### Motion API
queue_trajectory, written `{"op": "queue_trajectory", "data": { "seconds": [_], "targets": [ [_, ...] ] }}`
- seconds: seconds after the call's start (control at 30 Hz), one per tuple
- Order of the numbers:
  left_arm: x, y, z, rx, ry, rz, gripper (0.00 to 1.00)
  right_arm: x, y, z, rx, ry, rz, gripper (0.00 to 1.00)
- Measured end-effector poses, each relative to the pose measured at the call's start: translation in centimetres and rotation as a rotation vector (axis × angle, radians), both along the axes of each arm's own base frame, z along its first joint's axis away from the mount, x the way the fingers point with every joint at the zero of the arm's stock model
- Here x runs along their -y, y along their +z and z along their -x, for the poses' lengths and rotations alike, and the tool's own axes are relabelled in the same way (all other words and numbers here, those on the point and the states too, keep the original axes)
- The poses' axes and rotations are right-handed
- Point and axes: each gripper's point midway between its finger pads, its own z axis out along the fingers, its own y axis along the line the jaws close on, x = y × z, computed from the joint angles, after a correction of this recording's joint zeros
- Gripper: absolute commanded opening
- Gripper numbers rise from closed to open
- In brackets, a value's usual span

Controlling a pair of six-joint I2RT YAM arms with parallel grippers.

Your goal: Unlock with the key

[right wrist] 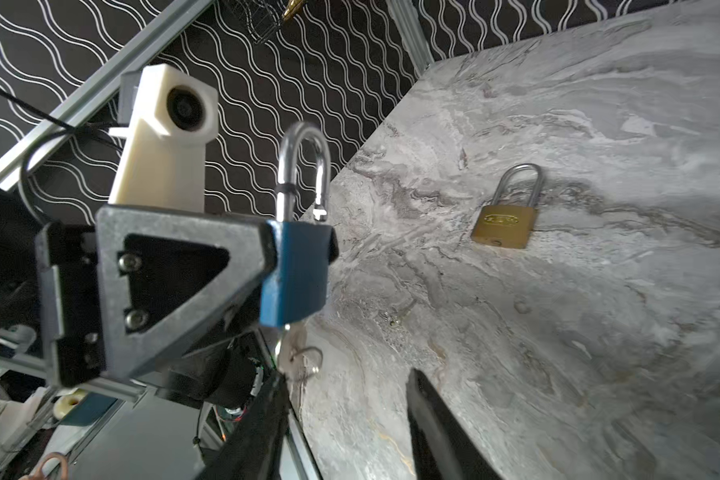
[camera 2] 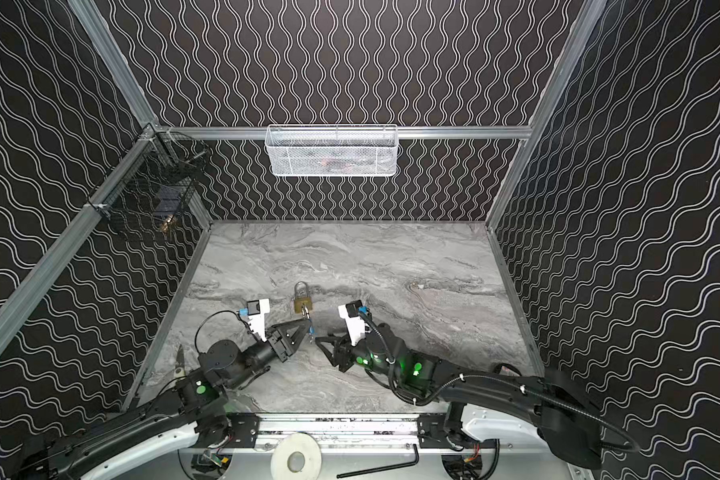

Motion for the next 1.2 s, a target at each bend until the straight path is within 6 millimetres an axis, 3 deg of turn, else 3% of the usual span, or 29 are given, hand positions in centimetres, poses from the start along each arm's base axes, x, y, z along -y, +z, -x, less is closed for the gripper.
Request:
{"op": "queue_trajectory", "data": {
  "seconds": [0.17,0.27,0.5,0.87,1.07,1.2],
  "targets": [
    [0.3,-0.4,0.0,0.016,-0.050,-0.101,0.00,3.0,1.5,-1.7,0.074,-0.070,-0.029,0.55],
    [0.5,0.0,0.3,0.043,-0.081,-0.161,0.00,3.4,2.6,-2.6,0.105,-0.066,-0.050,0.59],
    [1.2,-0.5,0.6,0.069,-0.149,-0.316,0.00,0.5,5.1,-4.4,0.119,0.028,-0.059,0.57],
    [1.0,-2.2,0.0,0.050,-0.132,-0.390,0.00,-1.5,3.2,-4.1,0.044,0.119,-0.053,0.56],
    [1.1,-2.4,-0.1,0.050,-0.128,-0.390,0.00,-3.3,3.2,-5.0,0.007,0.137,-0.054,0.34],
    [1.0,-2.5,-0.2,0.051,-0.122,-0.390,0.00,-3.6,3.0,-5.2,-0.010,0.135,-0.046,0.34]
  ]
}}
